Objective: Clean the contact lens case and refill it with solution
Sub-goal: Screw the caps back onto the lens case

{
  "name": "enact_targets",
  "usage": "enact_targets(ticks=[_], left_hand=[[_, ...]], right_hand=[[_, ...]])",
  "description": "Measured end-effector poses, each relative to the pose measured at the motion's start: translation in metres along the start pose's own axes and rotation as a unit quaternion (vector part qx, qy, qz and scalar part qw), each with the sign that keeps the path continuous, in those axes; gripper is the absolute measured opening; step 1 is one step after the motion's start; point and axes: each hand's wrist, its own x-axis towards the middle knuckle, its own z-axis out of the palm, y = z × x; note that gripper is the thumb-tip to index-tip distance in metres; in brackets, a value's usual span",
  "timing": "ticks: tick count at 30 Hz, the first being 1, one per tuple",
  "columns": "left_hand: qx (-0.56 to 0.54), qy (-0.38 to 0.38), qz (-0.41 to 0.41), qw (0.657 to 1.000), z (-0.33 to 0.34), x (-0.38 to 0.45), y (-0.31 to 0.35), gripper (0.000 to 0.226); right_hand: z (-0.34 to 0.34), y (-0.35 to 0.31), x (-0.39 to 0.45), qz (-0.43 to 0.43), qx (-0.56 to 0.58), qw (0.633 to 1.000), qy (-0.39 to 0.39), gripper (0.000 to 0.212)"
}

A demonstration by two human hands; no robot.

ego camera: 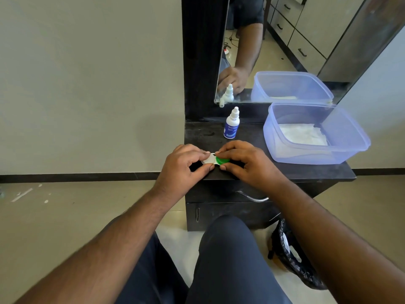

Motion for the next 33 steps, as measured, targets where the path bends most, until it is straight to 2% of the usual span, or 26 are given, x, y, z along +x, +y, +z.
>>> enact_targets(ticks=[5,9,14,21,26,29,33], left_hand=[[0.001,-0.001,0.006,1.000,-0.001,0.001,0.000,0.024],[-0.001,-0.001,0.001,1.000,0.000,0.000,0.000,0.026],[-0.013,0.004,-0.002,1.000,0.001,0.000,-0.002,0.024],[-0.006,-0.003,0.000,1.000,0.000,0.001,-0.001,0.023],[-0.010,0.006,0.002,1.000,0.002,0.000,-0.001,0.024],[-0.013,0.010,0.004,1.000,0.003,0.000,-0.001,0.024],[-0.014,0.010,0.007,1.000,0.002,0.000,-0.002,0.024]], right_hand=[[0.001,-0.004,0.004,0.025,-0.028,0.999,0.003,0.028],[-0.002,-0.004,0.002,0.054,-0.002,0.998,0.012,0.036],[-0.009,0.002,-0.002,0.032,0.044,0.999,0.000,0.046],[-0.004,-0.001,0.003,0.053,0.003,0.999,0.002,0.045],[-0.010,0.003,0.002,0.048,0.030,0.998,-0.010,0.041],[-0.006,0.000,0.003,0.058,0.010,0.998,0.015,0.030],[-0.004,-0.001,0.003,0.069,0.021,0.997,0.029,0.034]])
